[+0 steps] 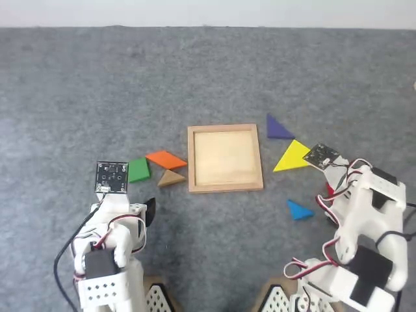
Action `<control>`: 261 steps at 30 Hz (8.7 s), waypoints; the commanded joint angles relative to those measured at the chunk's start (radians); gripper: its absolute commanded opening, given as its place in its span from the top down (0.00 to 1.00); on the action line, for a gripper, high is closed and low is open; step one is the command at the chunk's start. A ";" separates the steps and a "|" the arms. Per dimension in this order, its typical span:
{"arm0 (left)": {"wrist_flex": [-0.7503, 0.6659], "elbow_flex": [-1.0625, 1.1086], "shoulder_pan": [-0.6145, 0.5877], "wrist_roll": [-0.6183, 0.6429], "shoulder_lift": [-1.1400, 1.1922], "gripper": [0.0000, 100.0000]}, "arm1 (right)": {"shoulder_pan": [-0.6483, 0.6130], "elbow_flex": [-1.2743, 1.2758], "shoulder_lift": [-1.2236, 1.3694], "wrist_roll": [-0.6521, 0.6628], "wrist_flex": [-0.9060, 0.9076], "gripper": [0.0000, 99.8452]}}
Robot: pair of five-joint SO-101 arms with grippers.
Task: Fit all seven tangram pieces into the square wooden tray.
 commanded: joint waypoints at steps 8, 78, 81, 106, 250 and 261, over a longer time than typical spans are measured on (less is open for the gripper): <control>0.003 -0.007 -0.006 -0.009 -0.011 0.73 | 0.027 -0.014 0.102 -0.005 -0.051 0.94; 0.003 -0.007 -0.006 -0.008 -0.011 0.73 | 0.285 0.149 -0.028 0.463 -0.010 0.87; 0.003 -0.007 -0.006 -0.008 -0.011 0.73 | 0.285 0.149 -0.027 0.450 -0.008 0.93; 0.003 -0.007 -0.006 -0.008 -0.011 0.73 | -0.033 -0.100 -0.202 -0.310 0.160 0.98; 0.003 -0.007 -0.005 -0.008 -0.011 0.73 | -0.153 0.084 -0.048 -0.322 0.107 0.72; 0.003 -0.007 -0.005 -0.008 -0.011 0.73 | -0.154 0.083 -0.196 -0.161 0.302 0.72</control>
